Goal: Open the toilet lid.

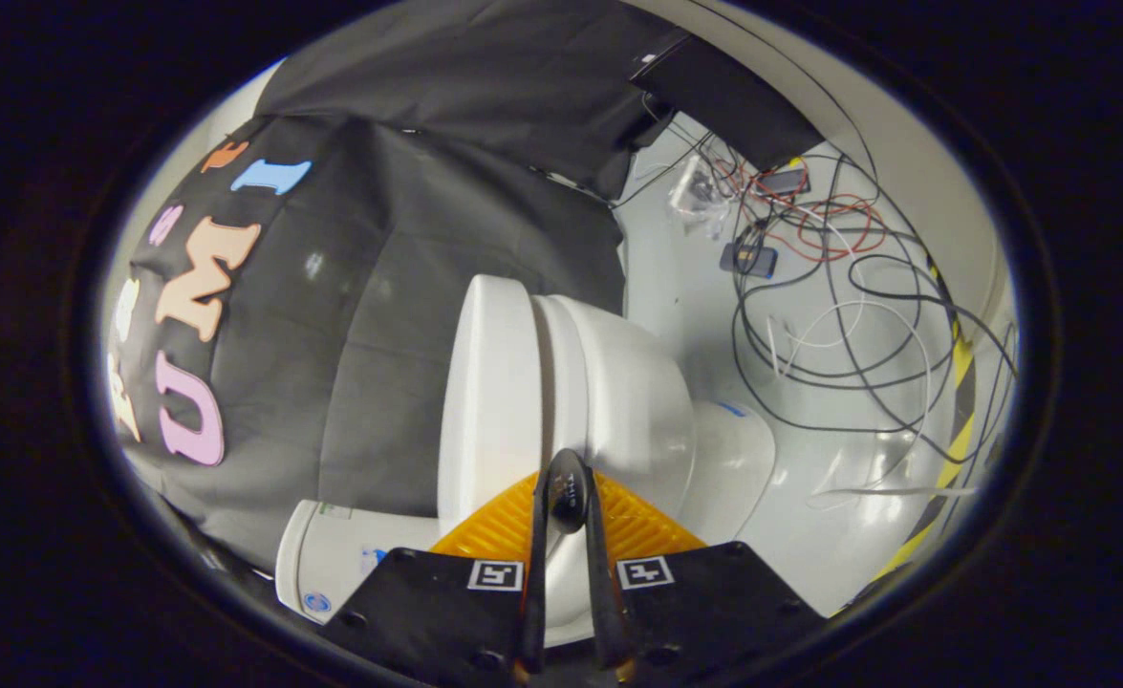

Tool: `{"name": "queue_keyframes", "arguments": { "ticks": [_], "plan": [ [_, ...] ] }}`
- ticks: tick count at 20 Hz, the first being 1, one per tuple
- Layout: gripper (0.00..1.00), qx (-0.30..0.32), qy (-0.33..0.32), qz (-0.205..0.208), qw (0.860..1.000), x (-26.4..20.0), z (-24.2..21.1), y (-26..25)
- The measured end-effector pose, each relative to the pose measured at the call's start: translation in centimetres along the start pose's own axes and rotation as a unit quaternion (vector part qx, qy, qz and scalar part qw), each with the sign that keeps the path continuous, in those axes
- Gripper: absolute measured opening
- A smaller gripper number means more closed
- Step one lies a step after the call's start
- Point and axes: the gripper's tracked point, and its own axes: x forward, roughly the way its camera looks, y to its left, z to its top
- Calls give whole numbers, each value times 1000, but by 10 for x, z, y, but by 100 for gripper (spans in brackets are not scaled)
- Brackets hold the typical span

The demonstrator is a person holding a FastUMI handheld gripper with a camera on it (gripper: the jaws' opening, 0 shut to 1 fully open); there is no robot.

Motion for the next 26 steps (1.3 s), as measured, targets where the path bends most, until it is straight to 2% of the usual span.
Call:
{"name": "queue_keyframes", "arguments": {
  "ticks": [8, 13, 18, 26],
  "plan": [
    [22, -53, 0, 37, 998, -12, 4, 24],
    [22, -96, -20, 79, 992, -27, 11, 64],
    [22, -152, -36, 115, 981, -44, 8, 111],
    [22, -250, -53, 176, 951, -73, -21, 200]
  ]
}}
